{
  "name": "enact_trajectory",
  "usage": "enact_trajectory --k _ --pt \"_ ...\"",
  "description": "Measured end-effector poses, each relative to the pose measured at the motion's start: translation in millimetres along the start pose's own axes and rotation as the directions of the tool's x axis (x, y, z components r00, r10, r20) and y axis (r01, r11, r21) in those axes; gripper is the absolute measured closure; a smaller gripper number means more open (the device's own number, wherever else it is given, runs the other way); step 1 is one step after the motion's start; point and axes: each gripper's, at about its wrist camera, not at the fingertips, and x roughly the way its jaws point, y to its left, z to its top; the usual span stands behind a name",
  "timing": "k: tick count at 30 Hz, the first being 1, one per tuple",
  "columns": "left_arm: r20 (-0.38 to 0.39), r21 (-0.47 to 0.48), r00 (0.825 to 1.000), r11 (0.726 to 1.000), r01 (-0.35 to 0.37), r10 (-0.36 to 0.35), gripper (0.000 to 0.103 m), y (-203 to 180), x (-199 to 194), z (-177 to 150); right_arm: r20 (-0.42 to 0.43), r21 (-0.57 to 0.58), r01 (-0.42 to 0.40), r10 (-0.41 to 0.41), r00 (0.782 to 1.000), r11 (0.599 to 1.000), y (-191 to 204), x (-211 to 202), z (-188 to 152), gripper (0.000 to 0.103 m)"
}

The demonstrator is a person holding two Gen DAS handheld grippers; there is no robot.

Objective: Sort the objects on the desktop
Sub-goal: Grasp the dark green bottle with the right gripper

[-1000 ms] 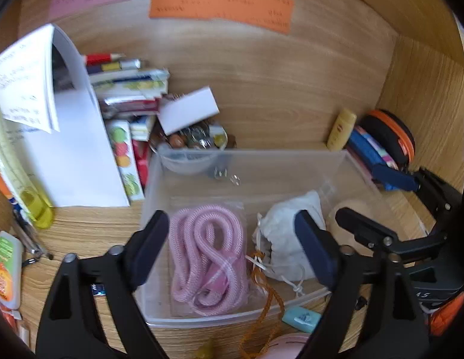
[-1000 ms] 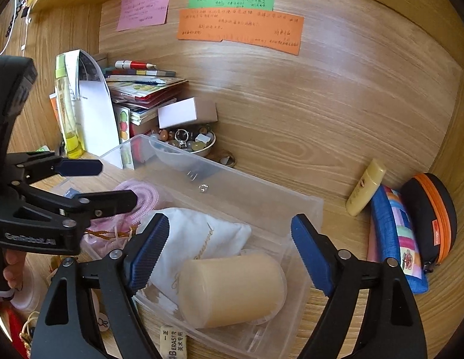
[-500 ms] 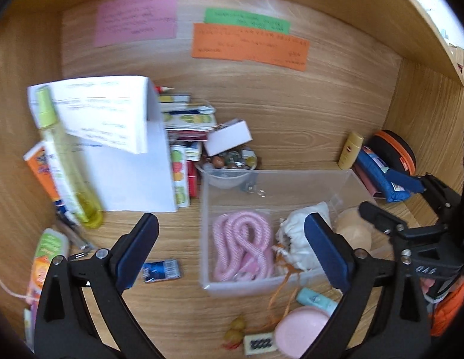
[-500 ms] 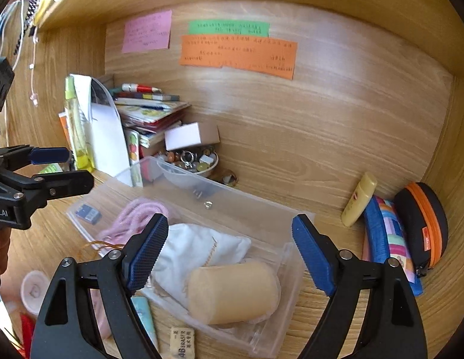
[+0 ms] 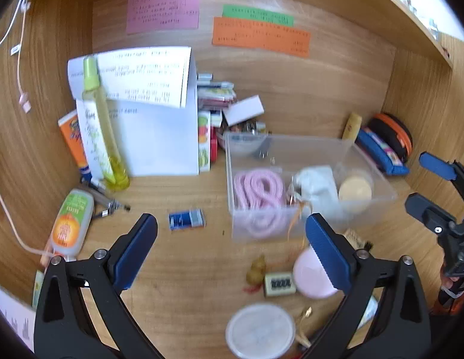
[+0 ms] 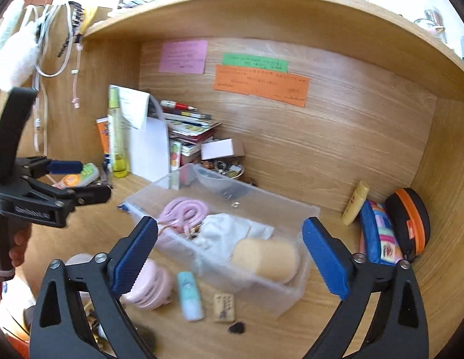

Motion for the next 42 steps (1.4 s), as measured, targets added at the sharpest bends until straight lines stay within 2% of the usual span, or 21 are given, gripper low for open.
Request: enact_trajectory --k 6,18,23,31,35,42 --pt "-0.039 0.004 0.999 1.000 0.006 -0.005 0.003 1 -7 -30 -0.021 0.011 -0.040 0.041 0.999 0.999 24 -11 -23 0.006" --pt "-0.120 -0.060 0.991 0.997 0.057 -0.064 0.003 7 -9 -74 -0.162 0.032 -0.112 0.116 0.980 0.993 63 0 -75 0.006" --pt "-0.154 -0.033 0.985 0.996 0.077 -0.081 0.003 7 -11 -89 -0.216 0.076 -0.138 0.151 0.965 0.988 64 7 -88 0.006" --pt "-0.199 0.017 0.975 0.995 0.101 -0.096 0.003 -3 -2 -100 -0.227 0.107 -0.158 0.179 0.957 0.982 63 9 -97 0.008" --pt "-0.216 0.044 0.972 0.994 0.101 -0.089 0.003 -10 4 -101 -0.236 0.095 -0.153 0.171 0.956 0.984 65 13 -97 0.025" --pt "-0.229 0.022 0.970 0.996 0.092 -0.085 0.003 -7 19 -97 -0.240 0.109 -0.135 0.158 0.958 0.985 57 18 -97 0.039"
